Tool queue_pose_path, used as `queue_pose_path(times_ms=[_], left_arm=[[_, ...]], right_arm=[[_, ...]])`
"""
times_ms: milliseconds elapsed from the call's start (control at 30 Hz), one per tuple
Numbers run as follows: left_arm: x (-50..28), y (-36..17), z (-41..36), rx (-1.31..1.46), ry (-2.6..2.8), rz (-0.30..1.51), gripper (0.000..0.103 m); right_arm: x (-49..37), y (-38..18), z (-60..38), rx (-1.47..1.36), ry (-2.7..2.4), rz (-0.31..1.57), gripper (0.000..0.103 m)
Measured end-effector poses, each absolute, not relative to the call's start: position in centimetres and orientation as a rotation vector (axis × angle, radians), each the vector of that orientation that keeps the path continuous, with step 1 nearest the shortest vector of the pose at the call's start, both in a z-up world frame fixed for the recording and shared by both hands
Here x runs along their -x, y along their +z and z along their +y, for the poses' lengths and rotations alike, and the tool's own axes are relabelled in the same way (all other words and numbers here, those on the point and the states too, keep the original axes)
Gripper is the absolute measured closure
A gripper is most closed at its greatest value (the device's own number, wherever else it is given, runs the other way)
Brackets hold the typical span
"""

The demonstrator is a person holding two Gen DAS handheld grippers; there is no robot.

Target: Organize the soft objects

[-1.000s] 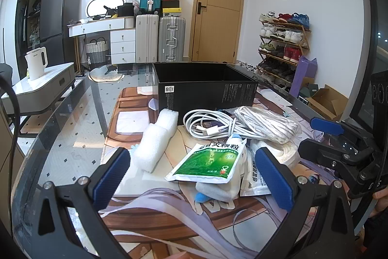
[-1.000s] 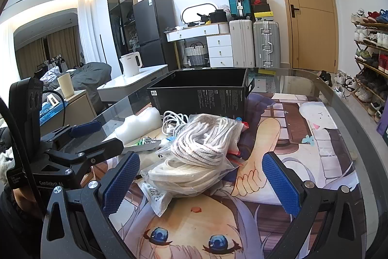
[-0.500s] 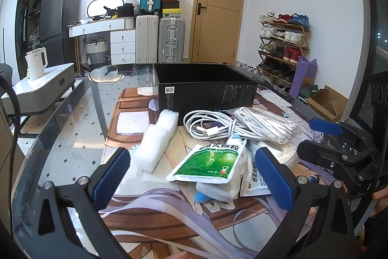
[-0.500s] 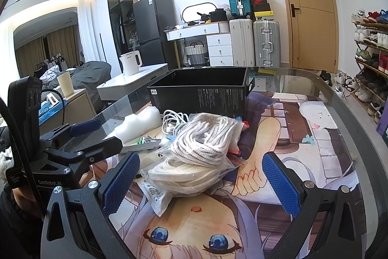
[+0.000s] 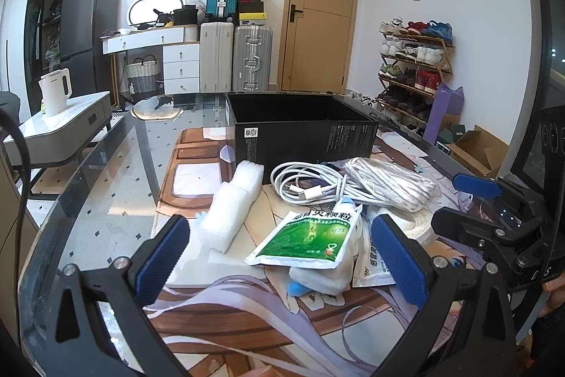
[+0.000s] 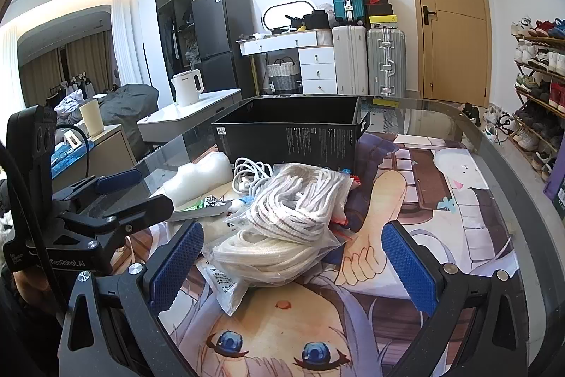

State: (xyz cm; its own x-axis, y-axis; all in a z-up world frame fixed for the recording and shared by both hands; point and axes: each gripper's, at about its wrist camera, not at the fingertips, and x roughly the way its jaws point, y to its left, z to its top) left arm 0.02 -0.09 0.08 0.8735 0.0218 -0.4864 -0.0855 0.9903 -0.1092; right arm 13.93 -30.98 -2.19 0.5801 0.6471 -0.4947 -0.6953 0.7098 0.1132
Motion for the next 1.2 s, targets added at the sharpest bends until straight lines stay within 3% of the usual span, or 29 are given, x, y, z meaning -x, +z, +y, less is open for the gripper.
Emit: queue_pose_path(times_ms=[800, 1200], left_arm=[[-2.0, 2.3, 3.9, 0.138, 0.167, 0.530, 0.000], [-4.7, 1.3, 5.0, 0.090, 0.154, 0.630, 0.000]], right_arm=[[-15.5, 0.8, -26.7, 0.274, 0.761, 0.619, 0.001], [-17.9, 0.4, -23.7, 0.337, 0.712, 0.733, 0.000]])
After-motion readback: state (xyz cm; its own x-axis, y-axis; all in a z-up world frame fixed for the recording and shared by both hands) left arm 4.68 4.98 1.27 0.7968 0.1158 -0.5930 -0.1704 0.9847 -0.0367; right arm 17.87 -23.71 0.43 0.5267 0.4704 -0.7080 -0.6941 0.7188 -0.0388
